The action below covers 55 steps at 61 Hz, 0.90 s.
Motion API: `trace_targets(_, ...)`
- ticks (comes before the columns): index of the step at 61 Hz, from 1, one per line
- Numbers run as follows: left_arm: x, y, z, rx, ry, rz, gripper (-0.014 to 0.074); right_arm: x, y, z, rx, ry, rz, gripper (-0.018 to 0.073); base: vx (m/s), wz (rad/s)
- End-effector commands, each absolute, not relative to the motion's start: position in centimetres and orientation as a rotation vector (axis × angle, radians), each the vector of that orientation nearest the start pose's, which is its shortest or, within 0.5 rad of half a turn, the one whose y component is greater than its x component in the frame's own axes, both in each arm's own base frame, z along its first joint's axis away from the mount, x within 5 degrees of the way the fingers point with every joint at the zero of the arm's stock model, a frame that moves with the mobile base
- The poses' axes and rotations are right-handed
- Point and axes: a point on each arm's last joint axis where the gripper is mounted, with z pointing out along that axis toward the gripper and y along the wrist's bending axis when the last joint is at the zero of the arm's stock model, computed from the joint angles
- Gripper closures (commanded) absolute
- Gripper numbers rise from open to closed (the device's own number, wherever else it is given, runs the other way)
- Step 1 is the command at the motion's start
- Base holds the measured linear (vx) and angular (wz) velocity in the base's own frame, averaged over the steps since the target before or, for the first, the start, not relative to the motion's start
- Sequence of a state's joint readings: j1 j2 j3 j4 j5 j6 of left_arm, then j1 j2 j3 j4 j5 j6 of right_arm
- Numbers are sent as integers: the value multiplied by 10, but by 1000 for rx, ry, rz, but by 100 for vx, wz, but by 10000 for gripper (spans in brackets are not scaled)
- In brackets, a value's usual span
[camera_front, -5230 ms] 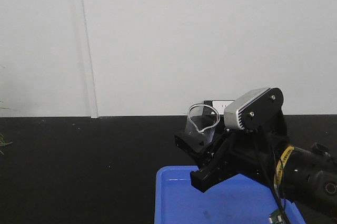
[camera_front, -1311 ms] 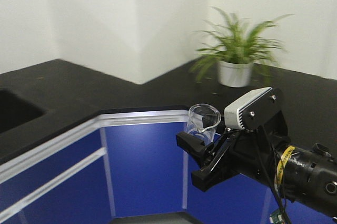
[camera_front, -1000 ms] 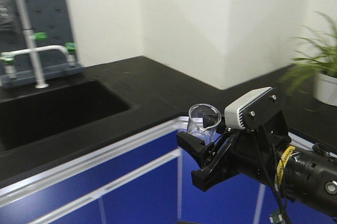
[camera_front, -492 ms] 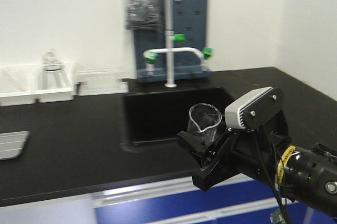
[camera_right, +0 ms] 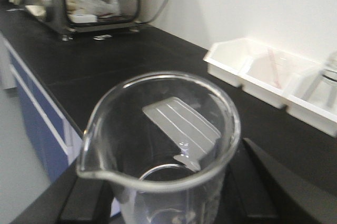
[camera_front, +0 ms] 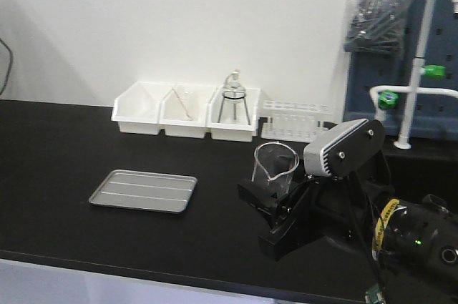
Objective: Move beaker to silver tray on left bench
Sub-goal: 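Keep holding the beaker while the base turns toward the silver tray bench, then drive the base up to the silver tray, beaker held in right gripper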
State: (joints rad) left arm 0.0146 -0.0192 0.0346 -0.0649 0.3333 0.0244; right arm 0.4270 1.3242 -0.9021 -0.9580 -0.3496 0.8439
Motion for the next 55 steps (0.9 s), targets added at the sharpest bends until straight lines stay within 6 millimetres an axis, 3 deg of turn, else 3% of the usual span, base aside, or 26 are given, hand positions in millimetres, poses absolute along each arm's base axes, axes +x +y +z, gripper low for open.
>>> trace_targets(1, 55, -1, 174, -32, 1758, -40, 595, 255, 147, 355, -622, 1503, 548, 571, 20, 61)
trace_targets(25, 55, -1, 174, -32, 1758, -40, 595, 255, 147, 355, -622, 1504, 547, 571, 21, 44)
trace_targets(55, 55, -1, 174, -33, 1758, -41, 595, 255, 147, 355, -622, 1504, 547, 571, 25, 12)
